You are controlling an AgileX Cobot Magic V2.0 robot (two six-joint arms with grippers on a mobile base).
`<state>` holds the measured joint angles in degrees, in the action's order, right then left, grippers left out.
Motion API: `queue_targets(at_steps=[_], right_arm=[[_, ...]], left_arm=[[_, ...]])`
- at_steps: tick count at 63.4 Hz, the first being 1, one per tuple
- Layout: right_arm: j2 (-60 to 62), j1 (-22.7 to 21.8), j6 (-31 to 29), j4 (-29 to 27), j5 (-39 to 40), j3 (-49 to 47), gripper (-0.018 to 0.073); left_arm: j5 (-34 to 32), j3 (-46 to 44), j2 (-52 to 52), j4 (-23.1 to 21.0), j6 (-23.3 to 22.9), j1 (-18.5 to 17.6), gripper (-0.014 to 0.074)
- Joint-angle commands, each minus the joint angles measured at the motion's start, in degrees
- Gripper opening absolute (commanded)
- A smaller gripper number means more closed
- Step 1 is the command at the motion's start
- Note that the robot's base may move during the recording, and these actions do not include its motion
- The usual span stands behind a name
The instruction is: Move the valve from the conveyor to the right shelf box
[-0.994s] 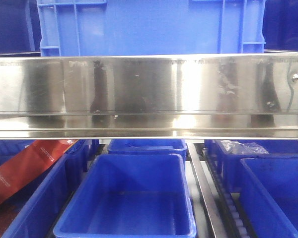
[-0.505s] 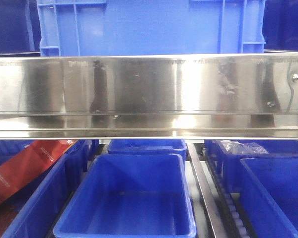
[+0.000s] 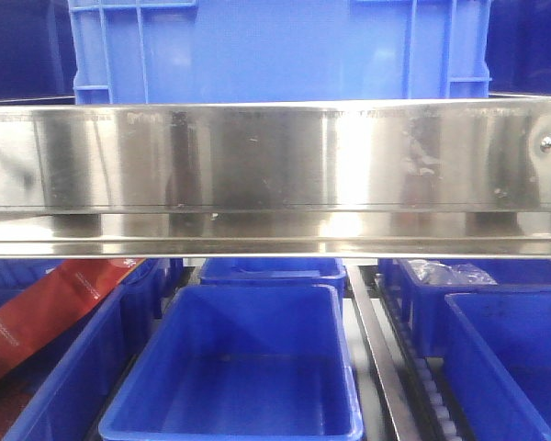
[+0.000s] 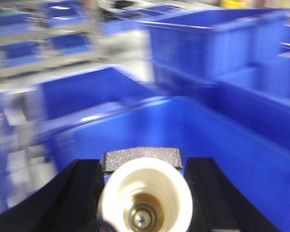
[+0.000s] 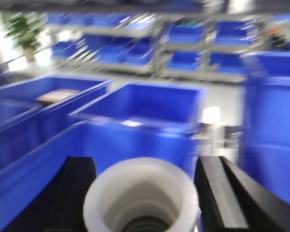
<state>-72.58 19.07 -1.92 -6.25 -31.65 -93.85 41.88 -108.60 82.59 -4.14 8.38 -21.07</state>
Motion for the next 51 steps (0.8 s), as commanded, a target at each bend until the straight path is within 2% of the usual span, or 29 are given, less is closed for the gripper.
queue_targets(at_steps=[1, 8, 16, 23, 27, 28, 35, 41, 43, 51], right_arm=[[-5.6, 2.7, -0.3, 0.0, 1.3, -4.7, -0.0154], [-12.4, 4.7, -0.3, 0.0, -0.6, -7.3, -0.0154], [-18.0, 4.9, -0.3, 0.0, -0.5, -7.8, -0.0143], [-21.1, 4.9, -0.3, 0.0, -0.7, -7.8, -0.0052], [-21.9, 4.9, -0.3, 0.0, -1.0, -7.8, 0.0074], [-22.0, 4.9, -0.3, 0.0, -1.0, -7.8, 0.0132], [-22.0, 4.9, -0.3, 0.0, -1.0, -8.0, 0.0346], [-21.7, 4.9, -0.3, 0.0, -2.5, -8.7, 0.0450], [-21.4, 4.9, -0.3, 0.0, -3.0, -8.8, 0.0465], [-19.1, 4.9, -0.3, 0.0, -4.6, -8.8, 0.0454]], left_arm=[[-0.7, -4.4, 5.7, -0.2, 0.4, -1.9, -0.0111], [-0.8, -5.9, 11.8, -0.3, 0.4, -2.0, -0.0111], [-0.4, -5.9, 16.2, -0.3, 0.4, -2.0, -0.0111], [-0.3, -5.9, 19.1, -0.8, 0.4, -2.0, -0.0072], [0.6, -5.9, 20.3, -0.8, 0.4, -2.0, 0.0031], [0.9, -5.9, 20.5, -0.8, 0.4, -2.0, 0.0073], [2.0, -5.9, 20.9, -0.8, 0.4, -2.0, 0.0370], [2.7, -5.9, 20.6, -0.8, 0.4, -2.0, 0.0584], [2.8, -5.9, 20.5, -0.8, 0.4, -2.0, 0.0624], [5.0, -6.0, 18.5, -0.8, 0.4, -2.0, 0.0578]])
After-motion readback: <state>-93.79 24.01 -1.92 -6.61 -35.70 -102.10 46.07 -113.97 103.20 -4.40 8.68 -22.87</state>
